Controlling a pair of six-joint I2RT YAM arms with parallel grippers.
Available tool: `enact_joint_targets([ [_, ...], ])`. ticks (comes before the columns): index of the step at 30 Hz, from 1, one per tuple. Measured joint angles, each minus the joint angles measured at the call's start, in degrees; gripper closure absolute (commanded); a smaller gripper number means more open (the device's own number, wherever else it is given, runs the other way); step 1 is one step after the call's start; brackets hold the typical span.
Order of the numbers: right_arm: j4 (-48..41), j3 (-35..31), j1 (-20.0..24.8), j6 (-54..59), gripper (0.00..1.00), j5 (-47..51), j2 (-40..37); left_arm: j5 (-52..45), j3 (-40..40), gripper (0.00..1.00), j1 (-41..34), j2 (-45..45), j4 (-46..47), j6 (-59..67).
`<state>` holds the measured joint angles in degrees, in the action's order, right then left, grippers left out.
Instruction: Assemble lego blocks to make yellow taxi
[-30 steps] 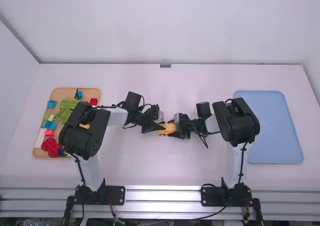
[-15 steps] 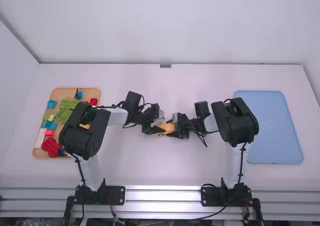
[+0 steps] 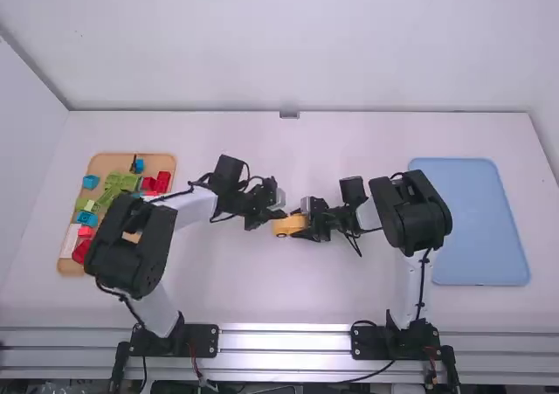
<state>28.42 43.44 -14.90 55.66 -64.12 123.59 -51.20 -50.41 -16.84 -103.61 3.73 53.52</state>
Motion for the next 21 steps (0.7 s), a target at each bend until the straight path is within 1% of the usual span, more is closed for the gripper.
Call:
enact_joint_targets([
  [3,0.00,0.00,0.00,0.04,0.57,0.02,0.00,0.87,0.02,0.98,-0.44,-2.93,0.39,0.02],
  [4,0.02,0.00,0.00,0.09,0.57,0.09,-0.02,-0.83,0.00,0.98,-0.42,-4.39,0.13,0.00],
  [6,0.13,0.11,0.02,-0.02,0.57,0.39,0.00,0.11,0.00,0.98,-0.63,-5.57,1.25,0.00],
  [8,0.04,0.20,0.00,0.02,0.57,0.37,-0.02,-0.96,-0.17,0.98,-0.66,-6.58,0.90,0.02],
  [15,0.13,0.42,0.00,-0.24,0.57,0.87,0.00,-1.09,-0.63,0.98,-0.68,-6.95,0.42,-0.76],
  [21,0.02,0.42,-0.07,-0.17,0.57,0.66,0.00,-3.63,-1.77,0.98,0.76,-6.67,6.91,4.85],
])
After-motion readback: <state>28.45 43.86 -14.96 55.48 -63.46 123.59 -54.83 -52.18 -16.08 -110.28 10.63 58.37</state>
